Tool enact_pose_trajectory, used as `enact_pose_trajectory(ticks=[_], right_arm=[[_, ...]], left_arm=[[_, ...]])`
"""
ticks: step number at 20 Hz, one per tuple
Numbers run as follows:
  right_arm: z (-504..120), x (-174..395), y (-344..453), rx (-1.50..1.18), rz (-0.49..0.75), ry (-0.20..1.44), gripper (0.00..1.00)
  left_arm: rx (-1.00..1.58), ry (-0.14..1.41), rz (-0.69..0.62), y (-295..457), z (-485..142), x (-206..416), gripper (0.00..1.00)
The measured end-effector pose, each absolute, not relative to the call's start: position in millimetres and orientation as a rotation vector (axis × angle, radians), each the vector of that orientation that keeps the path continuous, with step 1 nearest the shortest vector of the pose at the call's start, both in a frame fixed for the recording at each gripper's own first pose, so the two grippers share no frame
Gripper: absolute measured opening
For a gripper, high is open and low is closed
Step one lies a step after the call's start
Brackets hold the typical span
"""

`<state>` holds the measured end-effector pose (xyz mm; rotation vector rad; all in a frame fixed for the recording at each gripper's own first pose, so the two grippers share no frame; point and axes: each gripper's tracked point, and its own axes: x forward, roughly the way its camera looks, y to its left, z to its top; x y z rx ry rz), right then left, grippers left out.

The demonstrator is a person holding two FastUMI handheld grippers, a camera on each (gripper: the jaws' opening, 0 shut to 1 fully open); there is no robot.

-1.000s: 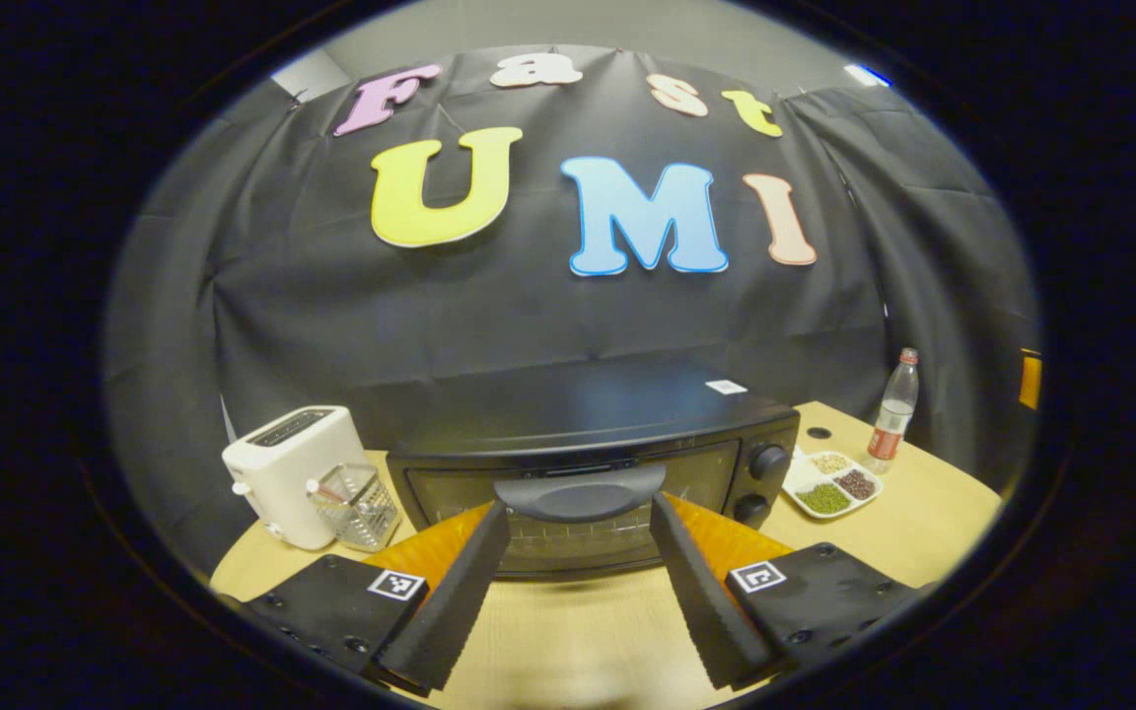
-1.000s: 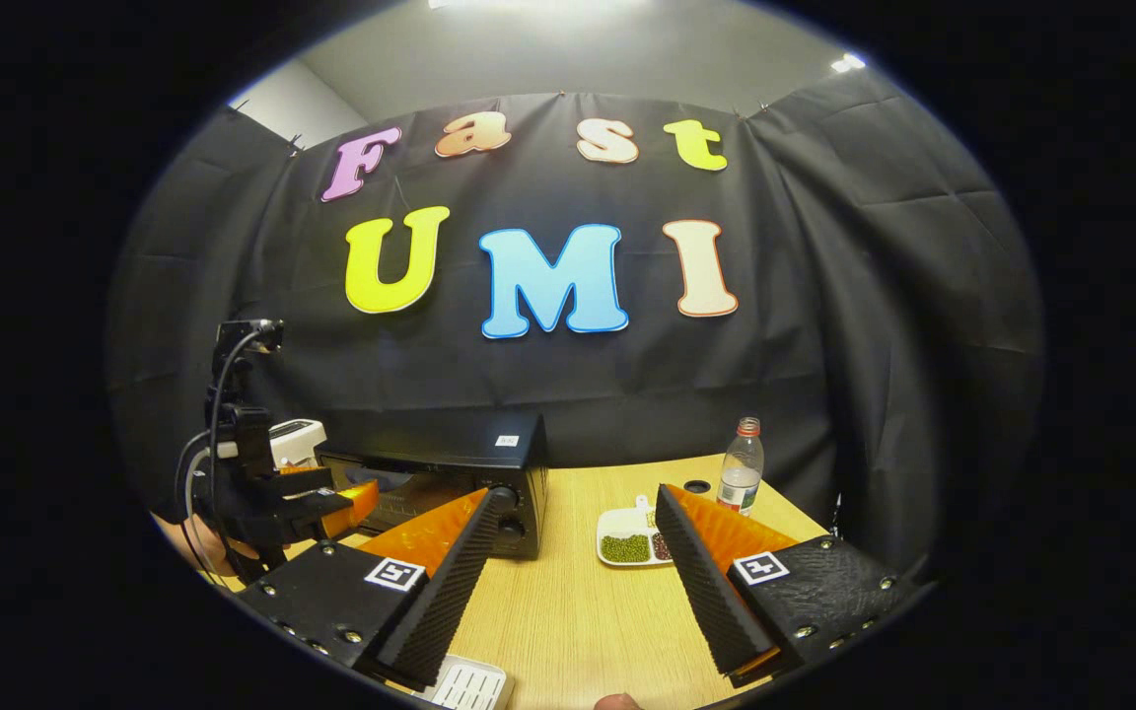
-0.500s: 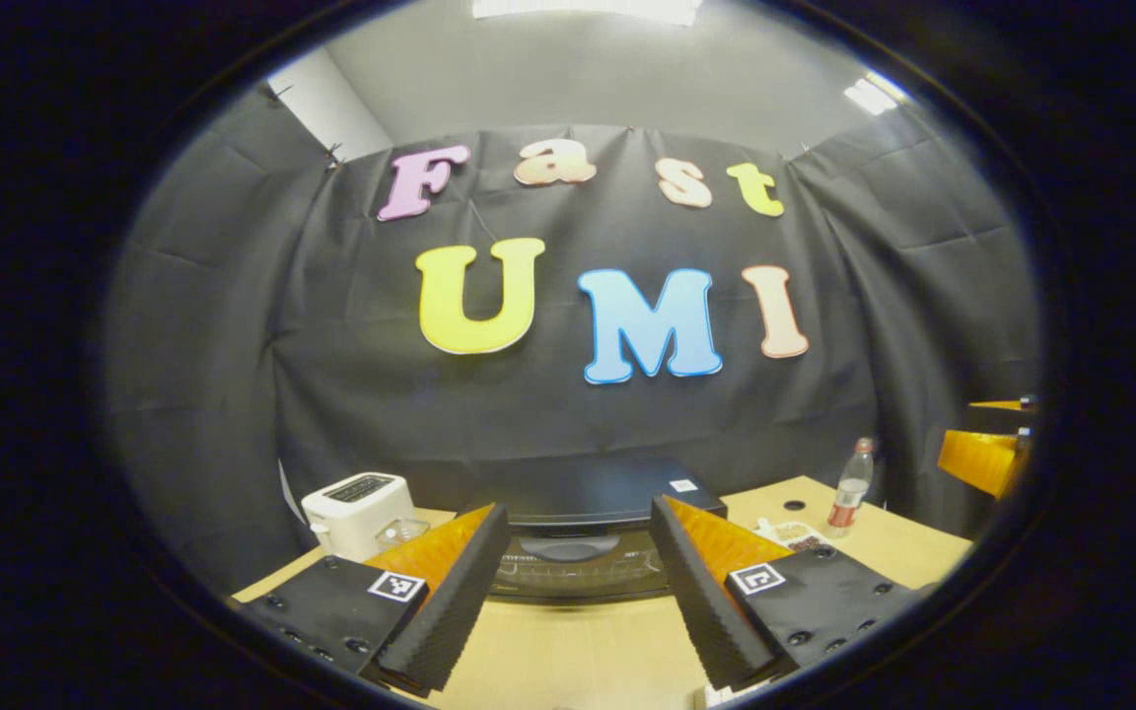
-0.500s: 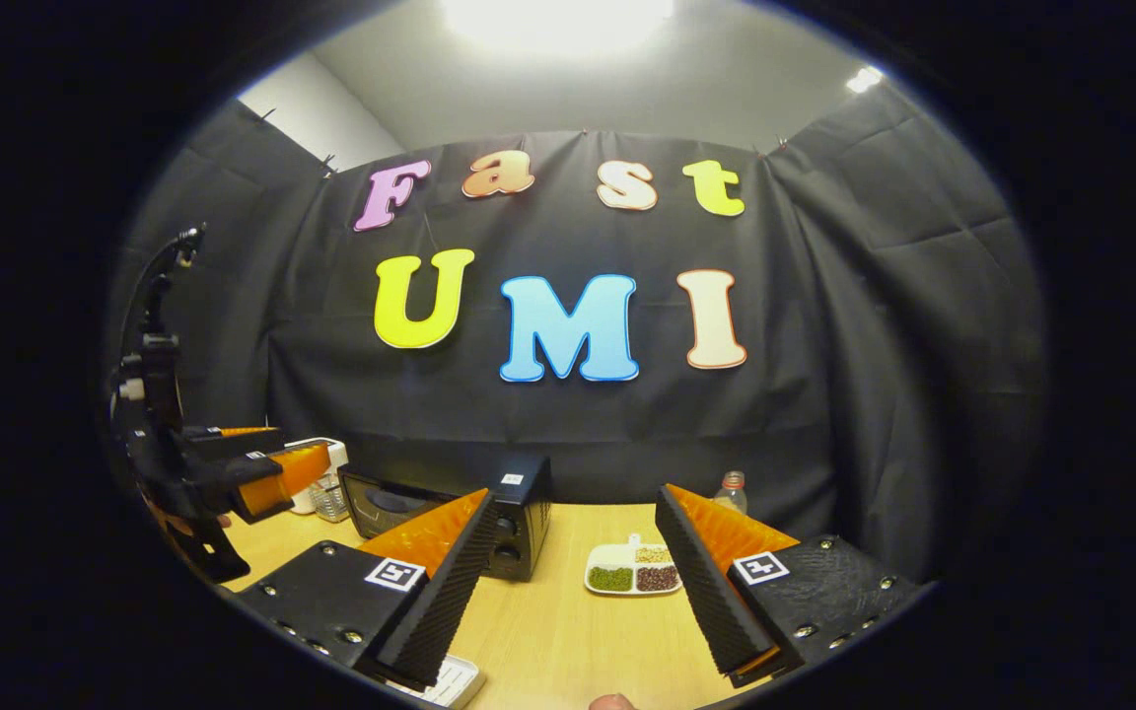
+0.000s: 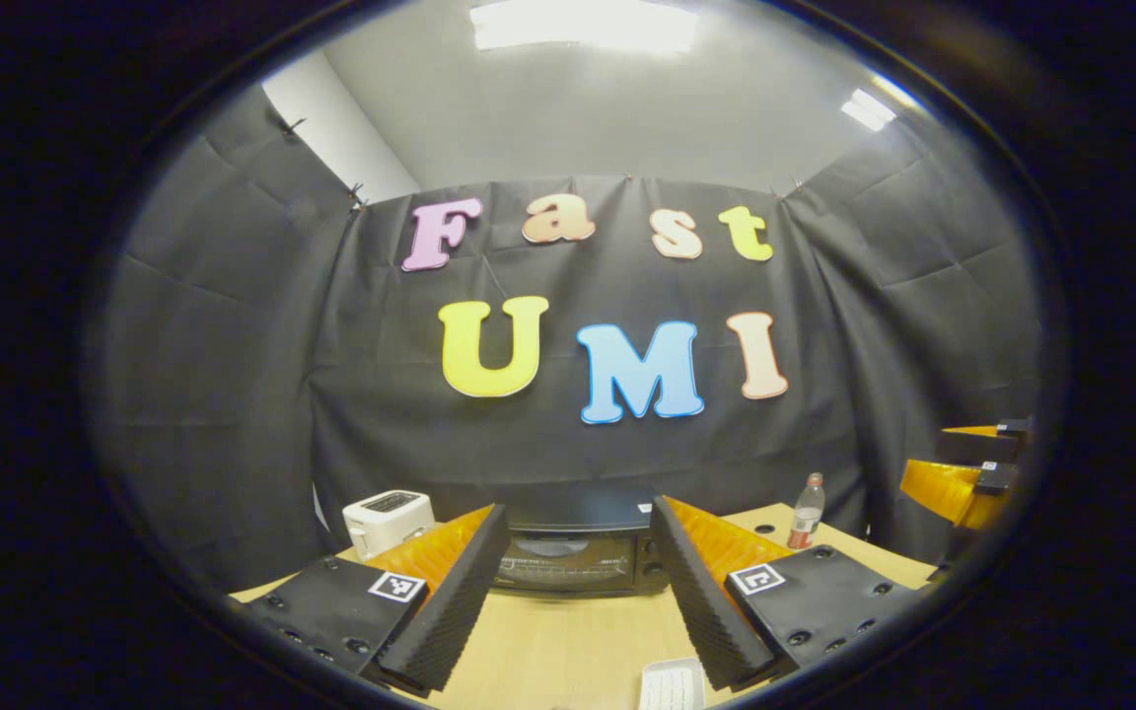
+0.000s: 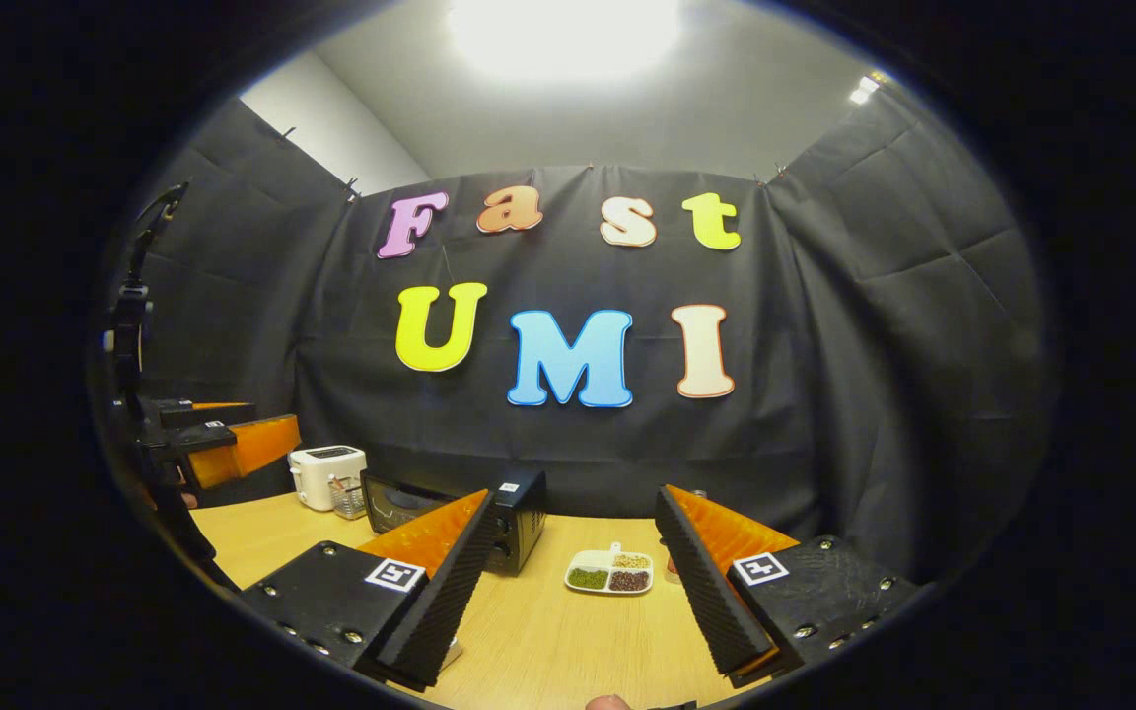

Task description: Open the electric oven with the left hand, put the food in, and close the electric oven.

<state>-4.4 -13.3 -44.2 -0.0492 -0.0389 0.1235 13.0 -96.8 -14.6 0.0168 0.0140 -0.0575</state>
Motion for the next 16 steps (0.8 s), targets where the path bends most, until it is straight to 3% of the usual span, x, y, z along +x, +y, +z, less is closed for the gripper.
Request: enact_pose_trajectory(ticks=[7,15,16], right_arm=[[-39,-29,-16,0.008,0.095,-0.036,0.98],[-27,-26,1,0.037,0.072,-0.071,0.98],[-25,-25,3,0.035,0.073,-0.078,0.98]], left_arm=[[0.024,-0.014,-0.012,-74,2,-39,0.96],[0.019,-0.027,0.018,-49,5,-53,1.0],[0.017,-0.023,0.019,-46,3,-56,0.96]])
